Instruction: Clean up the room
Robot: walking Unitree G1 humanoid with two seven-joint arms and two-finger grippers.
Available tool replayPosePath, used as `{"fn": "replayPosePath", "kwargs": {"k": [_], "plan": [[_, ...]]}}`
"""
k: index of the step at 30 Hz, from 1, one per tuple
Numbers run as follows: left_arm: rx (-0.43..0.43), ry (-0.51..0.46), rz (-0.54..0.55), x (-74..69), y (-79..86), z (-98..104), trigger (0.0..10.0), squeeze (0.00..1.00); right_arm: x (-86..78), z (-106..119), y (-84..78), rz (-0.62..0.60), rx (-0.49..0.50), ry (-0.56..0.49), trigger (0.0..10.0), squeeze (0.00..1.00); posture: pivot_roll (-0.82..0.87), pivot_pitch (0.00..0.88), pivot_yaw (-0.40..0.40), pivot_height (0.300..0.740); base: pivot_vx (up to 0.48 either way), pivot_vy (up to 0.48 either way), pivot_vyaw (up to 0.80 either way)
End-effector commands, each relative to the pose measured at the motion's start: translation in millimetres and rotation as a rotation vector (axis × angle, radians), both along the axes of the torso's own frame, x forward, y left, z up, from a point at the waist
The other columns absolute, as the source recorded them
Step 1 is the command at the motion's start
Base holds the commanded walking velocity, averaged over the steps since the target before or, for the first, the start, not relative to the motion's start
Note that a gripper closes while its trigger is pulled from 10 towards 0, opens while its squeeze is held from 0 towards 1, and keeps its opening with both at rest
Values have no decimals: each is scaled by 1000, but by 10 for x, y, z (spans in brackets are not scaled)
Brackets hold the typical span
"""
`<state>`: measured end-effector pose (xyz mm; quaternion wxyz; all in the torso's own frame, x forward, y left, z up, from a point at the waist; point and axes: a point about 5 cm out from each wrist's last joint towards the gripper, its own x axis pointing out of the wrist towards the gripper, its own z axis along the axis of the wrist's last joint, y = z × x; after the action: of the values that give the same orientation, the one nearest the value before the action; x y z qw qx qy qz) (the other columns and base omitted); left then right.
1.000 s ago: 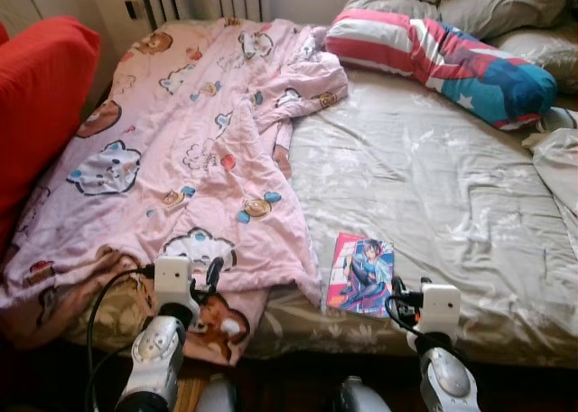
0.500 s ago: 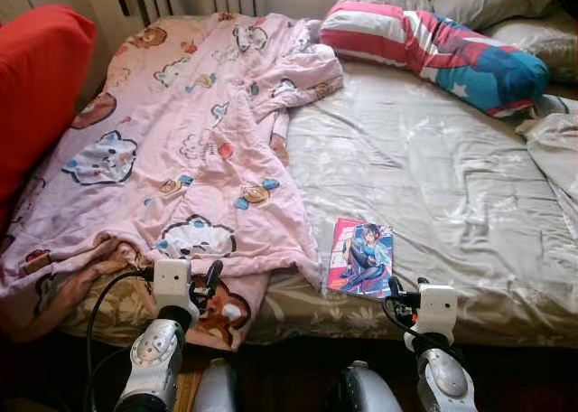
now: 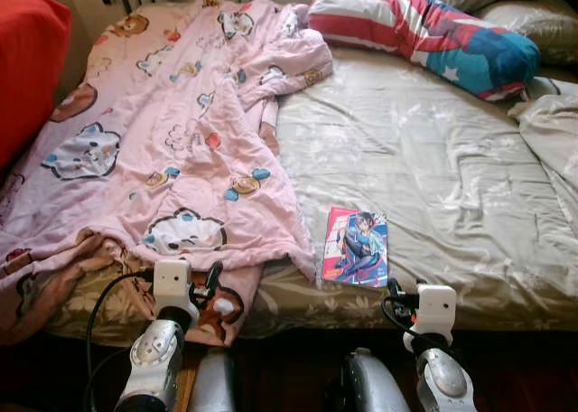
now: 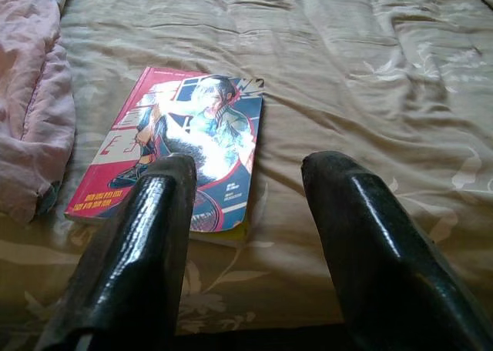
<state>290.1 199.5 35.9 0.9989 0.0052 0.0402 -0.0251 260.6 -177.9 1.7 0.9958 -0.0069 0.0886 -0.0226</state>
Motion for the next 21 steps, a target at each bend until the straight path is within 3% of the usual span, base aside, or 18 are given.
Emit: {"fn": "replayPosePath", "kwargs": {"k": [1, 3, 8, 21], "plan": [[-10, 21, 12, -37, 30, -36, 10000, 0, -50, -47, 9, 6, -2, 21, 10000, 0, 41, 202, -14, 622, 0, 0, 0], [-12, 25, 9, -35, 30, -38, 10000, 0, -53, -52, 21, 20, -17, 25, 10000, 0, 42, 202, -14, 622, 0, 0, 0], [-16, 30, 1, -27, 18, -37, 10000, 0, -55, -53, 32, 31, -22, 25, 10000, 0, 41, 200, -13, 622, 0, 0, 770], [-15, 40, -13, -32, -4, -50, 10000, 0, -72, -75, 26, 30, -20, 37, 10000, 0, 42, 192, -7, 622, 0, 0, 0]]}}
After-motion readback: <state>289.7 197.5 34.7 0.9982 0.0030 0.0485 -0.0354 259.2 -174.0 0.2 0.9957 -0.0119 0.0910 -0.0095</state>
